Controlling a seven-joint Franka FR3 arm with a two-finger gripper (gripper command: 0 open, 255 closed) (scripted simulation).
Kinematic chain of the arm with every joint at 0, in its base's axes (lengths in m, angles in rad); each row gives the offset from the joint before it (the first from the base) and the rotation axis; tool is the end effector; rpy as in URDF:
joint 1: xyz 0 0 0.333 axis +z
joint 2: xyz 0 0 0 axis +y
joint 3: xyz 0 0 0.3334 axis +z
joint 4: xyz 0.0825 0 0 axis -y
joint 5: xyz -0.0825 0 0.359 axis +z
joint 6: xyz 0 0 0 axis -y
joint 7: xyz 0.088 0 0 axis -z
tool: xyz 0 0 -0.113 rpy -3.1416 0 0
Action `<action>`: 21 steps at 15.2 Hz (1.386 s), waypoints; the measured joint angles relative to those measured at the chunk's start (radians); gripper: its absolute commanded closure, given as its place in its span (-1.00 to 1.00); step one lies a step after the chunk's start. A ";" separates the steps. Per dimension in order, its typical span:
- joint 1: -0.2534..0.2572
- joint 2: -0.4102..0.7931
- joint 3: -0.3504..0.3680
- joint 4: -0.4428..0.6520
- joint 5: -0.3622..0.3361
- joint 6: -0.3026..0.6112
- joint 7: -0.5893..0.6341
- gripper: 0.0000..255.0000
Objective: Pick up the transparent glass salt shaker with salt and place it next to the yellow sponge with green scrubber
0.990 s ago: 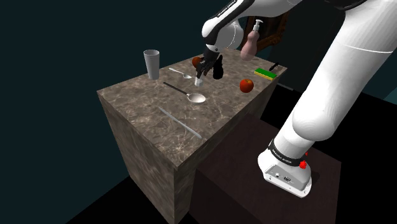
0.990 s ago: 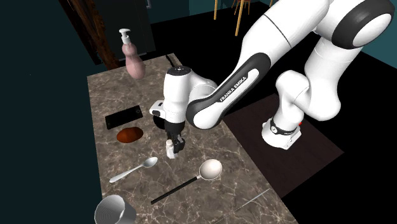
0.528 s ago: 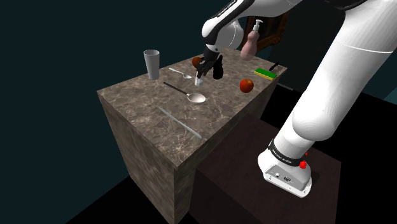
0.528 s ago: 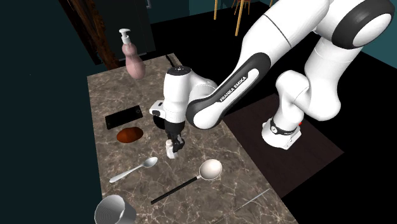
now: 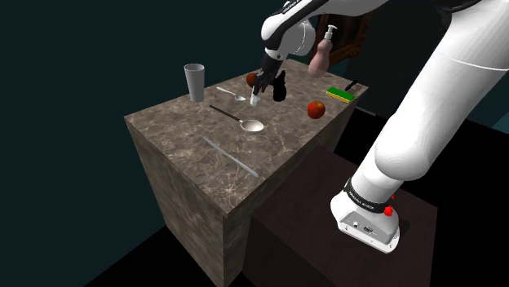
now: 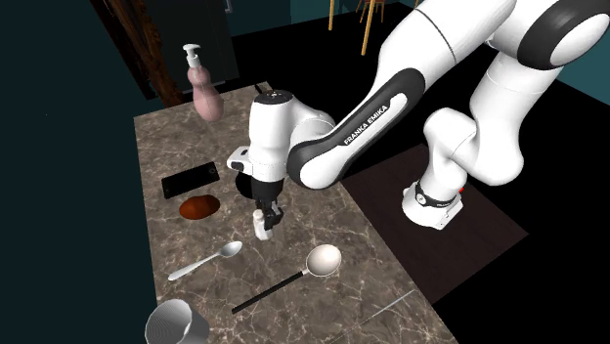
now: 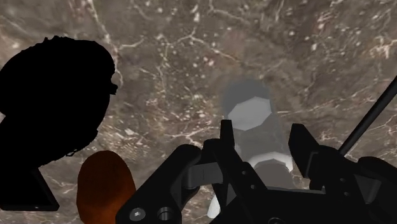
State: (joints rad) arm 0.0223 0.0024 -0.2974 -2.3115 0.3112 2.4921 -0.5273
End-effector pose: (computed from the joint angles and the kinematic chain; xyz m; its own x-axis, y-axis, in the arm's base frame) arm 0.4907 -0.1390 0.3884 0.9702 0.0051 0.2422 0.0350 -0.9923 -0.1191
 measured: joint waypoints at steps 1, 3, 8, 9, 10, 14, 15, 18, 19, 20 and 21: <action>0.000 -0.011 0.000 0.004 -0.010 -0.013 0.010 1.00; -0.002 -0.028 -0.001 0.011 -0.027 -0.036 0.024 1.00; -0.004 -0.067 -0.001 0.039 -0.062 -0.097 0.058 1.00; -0.005 -0.075 0.001 0.050 -0.071 -0.113 0.068 1.00; -0.005 -0.082 0.001 0.054 -0.077 -0.124 0.074 1.00; -0.009 -0.104 0.001 0.086 -0.096 -0.175 0.091 1.00; -0.009 -0.112 0.002 0.093 -0.102 -0.190 0.099 1.00; -0.010 -0.130 0.004 0.114 -0.115 -0.227 0.113 1.00; -0.011 -0.135 0.005 0.122 -0.119 -0.239 0.117 1.00; -0.011 -0.139 0.006 0.132 -0.123 -0.253 0.122 1.00; -0.012 -0.142 0.006 0.141 -0.125 -0.264 0.125 1.00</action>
State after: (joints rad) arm 0.0107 -0.1396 -0.2916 -2.1703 0.1859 2.2281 -0.4024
